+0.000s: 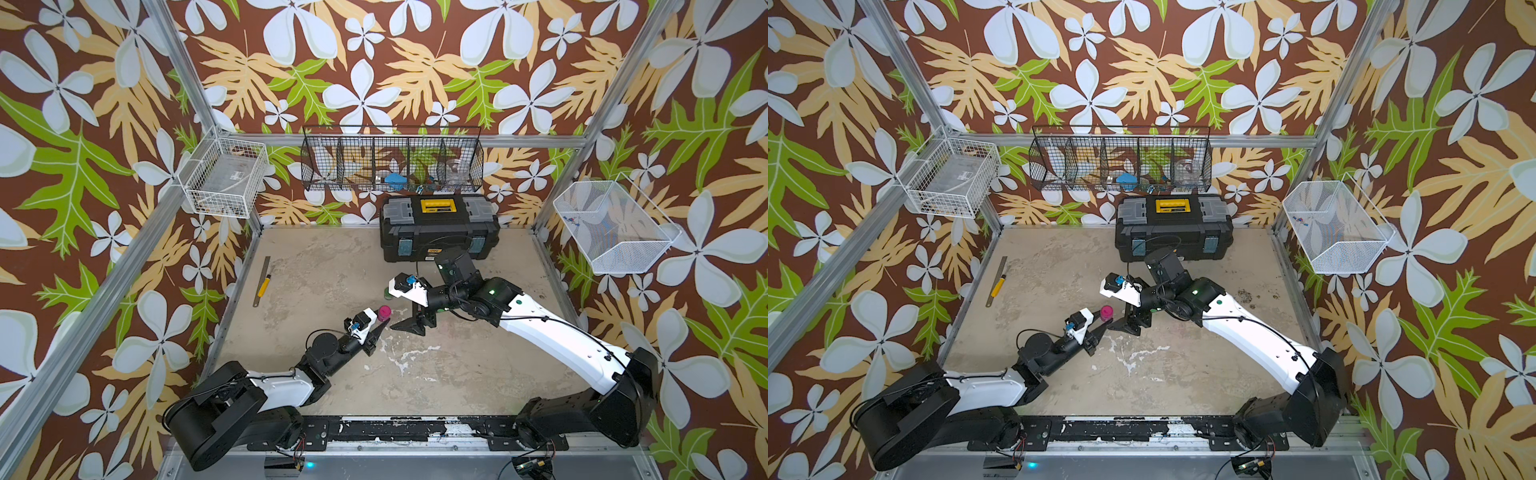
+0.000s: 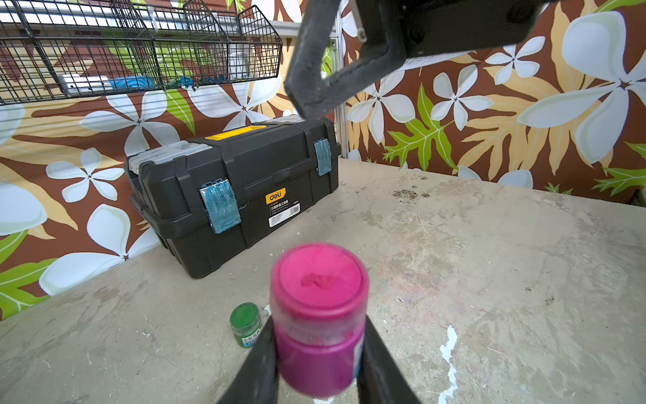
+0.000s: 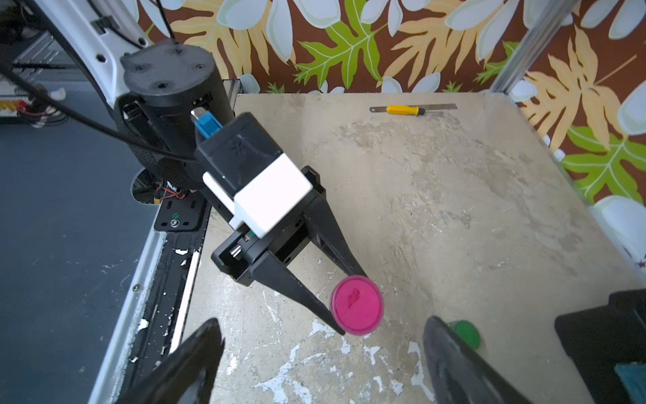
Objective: Close the paint jar lid
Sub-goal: Screw the lid onto the paint jar.
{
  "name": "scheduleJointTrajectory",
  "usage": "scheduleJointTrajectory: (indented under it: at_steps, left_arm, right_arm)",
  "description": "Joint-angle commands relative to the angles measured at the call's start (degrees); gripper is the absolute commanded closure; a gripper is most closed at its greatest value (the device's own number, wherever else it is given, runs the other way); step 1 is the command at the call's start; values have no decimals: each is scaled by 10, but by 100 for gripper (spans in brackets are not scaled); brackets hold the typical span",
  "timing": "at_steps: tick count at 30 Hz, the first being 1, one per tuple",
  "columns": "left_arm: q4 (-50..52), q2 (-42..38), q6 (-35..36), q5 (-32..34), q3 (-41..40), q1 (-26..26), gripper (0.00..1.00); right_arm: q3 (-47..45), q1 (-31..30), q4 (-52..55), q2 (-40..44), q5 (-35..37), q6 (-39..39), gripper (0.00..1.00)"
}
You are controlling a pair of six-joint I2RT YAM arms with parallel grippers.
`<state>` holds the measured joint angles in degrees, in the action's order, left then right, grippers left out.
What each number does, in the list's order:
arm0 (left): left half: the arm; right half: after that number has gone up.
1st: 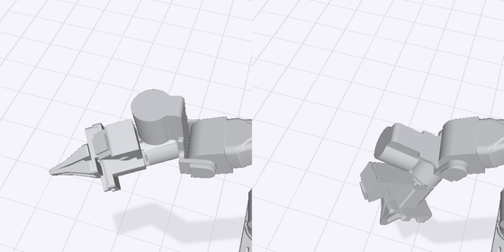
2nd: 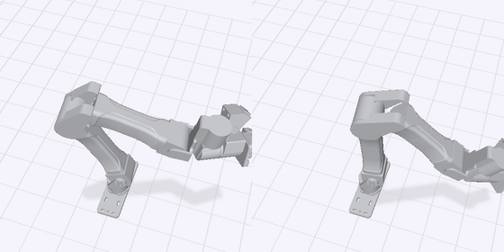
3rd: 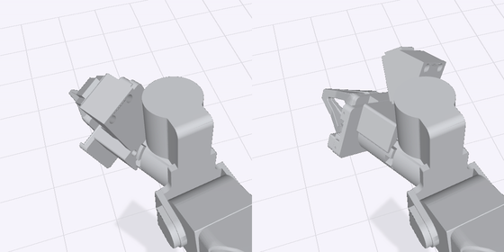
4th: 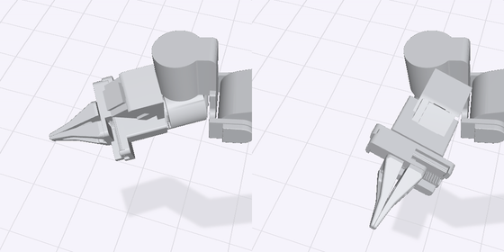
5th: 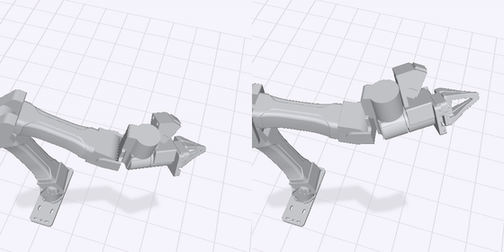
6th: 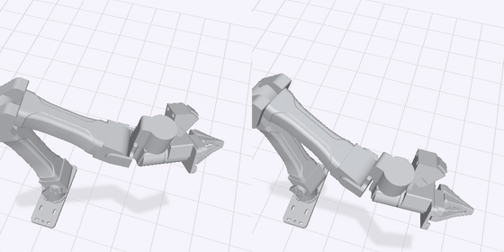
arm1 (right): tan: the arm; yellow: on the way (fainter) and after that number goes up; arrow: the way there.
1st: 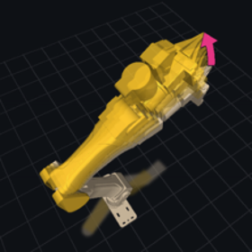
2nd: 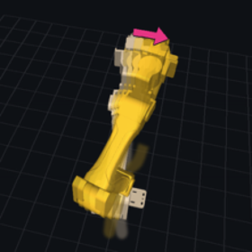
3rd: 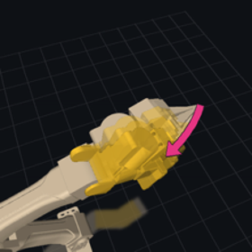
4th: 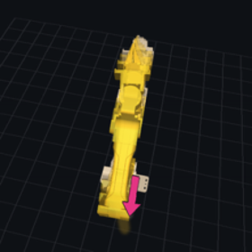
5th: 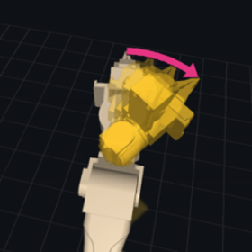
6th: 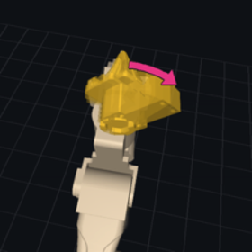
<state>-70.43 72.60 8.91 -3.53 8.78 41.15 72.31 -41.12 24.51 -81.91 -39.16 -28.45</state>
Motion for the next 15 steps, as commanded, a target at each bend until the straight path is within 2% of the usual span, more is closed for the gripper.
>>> scheduleJointTrajectory:
  at_steps: [1,8,15]
  left_arm:
    - [-8,-4,1,-3,2,1,96]
    - [-8,-2,2,-2,3,1,97]
    - [-9,-2,2,-3,2,1,97]
  right_arm:
    - [5,2,-19,-16,-30,-103,10]
    - [33,2,11,-66,-10,-121,16]
    - [46,0,17,-88,18,-108,27]
